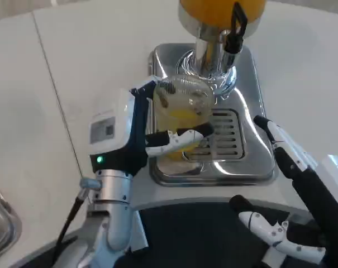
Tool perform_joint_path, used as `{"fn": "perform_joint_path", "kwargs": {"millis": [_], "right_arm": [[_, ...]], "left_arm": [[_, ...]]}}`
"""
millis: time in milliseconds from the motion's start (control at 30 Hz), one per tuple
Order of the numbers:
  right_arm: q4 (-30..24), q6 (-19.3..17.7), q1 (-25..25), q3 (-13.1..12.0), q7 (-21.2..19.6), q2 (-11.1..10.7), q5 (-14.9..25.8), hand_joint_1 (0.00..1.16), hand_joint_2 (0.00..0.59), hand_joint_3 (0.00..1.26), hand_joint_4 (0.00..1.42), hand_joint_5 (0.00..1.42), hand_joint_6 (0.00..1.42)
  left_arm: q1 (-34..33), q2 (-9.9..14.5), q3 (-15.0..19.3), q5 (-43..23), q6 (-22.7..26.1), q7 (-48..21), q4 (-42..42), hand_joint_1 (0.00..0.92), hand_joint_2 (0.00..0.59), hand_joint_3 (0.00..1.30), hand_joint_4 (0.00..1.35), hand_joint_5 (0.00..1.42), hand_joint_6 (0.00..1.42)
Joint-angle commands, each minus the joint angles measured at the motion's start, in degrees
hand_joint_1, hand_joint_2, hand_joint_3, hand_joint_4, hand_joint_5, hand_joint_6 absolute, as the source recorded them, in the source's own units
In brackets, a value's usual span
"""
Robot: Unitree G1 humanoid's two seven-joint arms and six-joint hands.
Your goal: Grasp the cup under the faucet to collect the drink, then remove the cup.
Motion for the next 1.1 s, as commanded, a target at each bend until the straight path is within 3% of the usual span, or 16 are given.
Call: {"fn": "perform_joint_path", "kwargs": {"millis": [33, 267, 533, 900, 1100], "right_arm": [[0.3, -0.1, -0.2, 0.3, -0.5, 0.1, -0.5, 0.48, 0.374, 0.0, 0.0, 0.04, 0.13], [0.6, -1.4, -1.7, -0.3, 0.3, -2.1, -1.9, 0.47, 0.376, 0.0, 0.0, 0.04, 0.13], [1.0, -2.2, -1.4, -0.1, -0.6, -2.2, -2.9, 0.46, 0.373, 0.0, 0.0, 0.04, 0.12], [0.8, -2.8, -1.7, -1.0, 0.8, -4.1, -5.5, 0.43, 0.384, 0.0, 0.0, 0.0, 0.01], [0.3, -4.9, -1.4, -1.7, 0.8, -6.5, -8.2, 0.34, 0.437, 0.0, 0.0, 0.0, 0.0]], "left_arm": [[0.6, 2.1, 2.1, 0.3, -2.1, 1.7, -2.8, 0.761, 0.0, 1.13, 1.24, 1.42, 1.42], [3.1, 5.8, 4.7, -0.1, -2.9, 0.6, -3.9, 0.762, 0.0, 1.13, 1.25, 1.42, 1.42], [5.4, 8.7, 6.0, -0.6, -3.9, -0.2, -6.3, 0.763, 0.0, 1.14, 1.25, 1.42, 1.42], [16.3, 12.6, 11.7, -2.2, -6.2, -5.2, -19.6, 0.763, 0.0, 1.14, 1.25, 1.42, 1.42], [22.8, 13.0, 14.6, -3.0, -6.9, -8.4, -27.1, 0.763, 0.0, 1.14, 1.25, 1.42, 1.42]]}}
